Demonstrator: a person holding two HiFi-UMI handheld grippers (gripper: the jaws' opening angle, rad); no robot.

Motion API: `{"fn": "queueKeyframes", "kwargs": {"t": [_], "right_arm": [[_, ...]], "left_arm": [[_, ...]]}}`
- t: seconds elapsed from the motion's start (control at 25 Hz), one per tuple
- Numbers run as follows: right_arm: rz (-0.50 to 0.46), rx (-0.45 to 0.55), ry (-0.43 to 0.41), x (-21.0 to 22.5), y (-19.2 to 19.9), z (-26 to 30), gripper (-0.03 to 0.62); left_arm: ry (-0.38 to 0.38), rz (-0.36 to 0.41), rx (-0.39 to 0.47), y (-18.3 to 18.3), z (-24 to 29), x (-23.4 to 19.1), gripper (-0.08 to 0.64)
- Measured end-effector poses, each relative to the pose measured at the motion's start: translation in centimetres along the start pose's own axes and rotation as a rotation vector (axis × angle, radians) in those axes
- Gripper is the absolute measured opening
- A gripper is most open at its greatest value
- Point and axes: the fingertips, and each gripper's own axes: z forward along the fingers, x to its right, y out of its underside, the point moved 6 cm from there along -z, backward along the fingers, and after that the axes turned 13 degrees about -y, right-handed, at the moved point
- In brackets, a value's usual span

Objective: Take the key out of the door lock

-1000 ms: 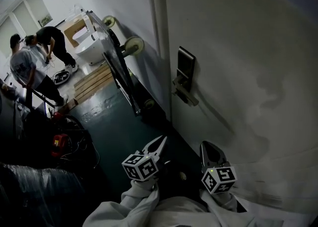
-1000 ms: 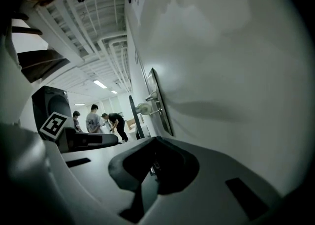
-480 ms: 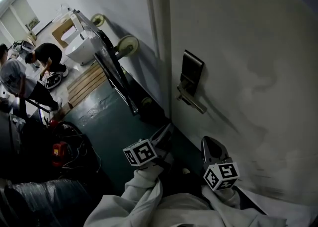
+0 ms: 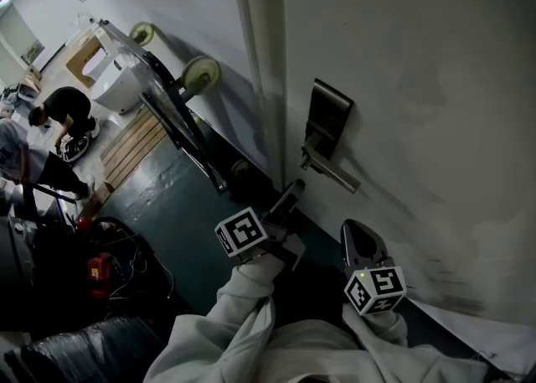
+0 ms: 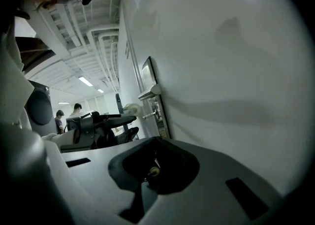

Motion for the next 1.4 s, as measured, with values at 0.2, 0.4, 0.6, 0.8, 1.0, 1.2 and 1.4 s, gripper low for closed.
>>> {"fn": "queueKeyframes", "kwargs": {"t": [0.2, 0.4, 0.6, 0.8, 1.0, 1.2, 1.4], "right_arm": [[-0.011, 0.002, 0.034, 0.3, -0.7, 0.3, 0.052], [-0.021, 0.001, 0.055, 0.6, -1.3, 0.7, 0.052], [-0.024, -0.015, 0.052, 0.6, -1.2, 1.2, 0.052], [-0.026, -0.016, 0.064, 1.1, -1.5, 1.1, 0.052], [-0.031, -0.017, 0.076, 1.5, -1.7, 0.9, 0.052], [-0.032, -0.018, 0.076, 1.8, -1.8, 0.7, 0.052], [-0.032, -0.02, 0.07, 1.8, -1.7, 0.6, 0.052]], "left_arm": [[0.016, -0.041, -0.029, -0.2, 1.6, -0.1, 0.133], [0.011, -0.071, -0.021, -0.8, 2.7, -0.3, 0.132], [-0.006, -0.069, -0.006, -1.6, 4.0, -0.4, 0.132], [-0.002, -0.078, -0.014, -1.7, 5.1, -0.3, 0.117], [0.028, -0.084, -0.012, -1.7, 5.5, 0.3, 0.033], [0.039, -0.094, -0.009, -1.7, 5.5, 0.3, 0.031], [0.03, -0.101, -0.008, -1.7, 5.5, 0.3, 0.029]]}}
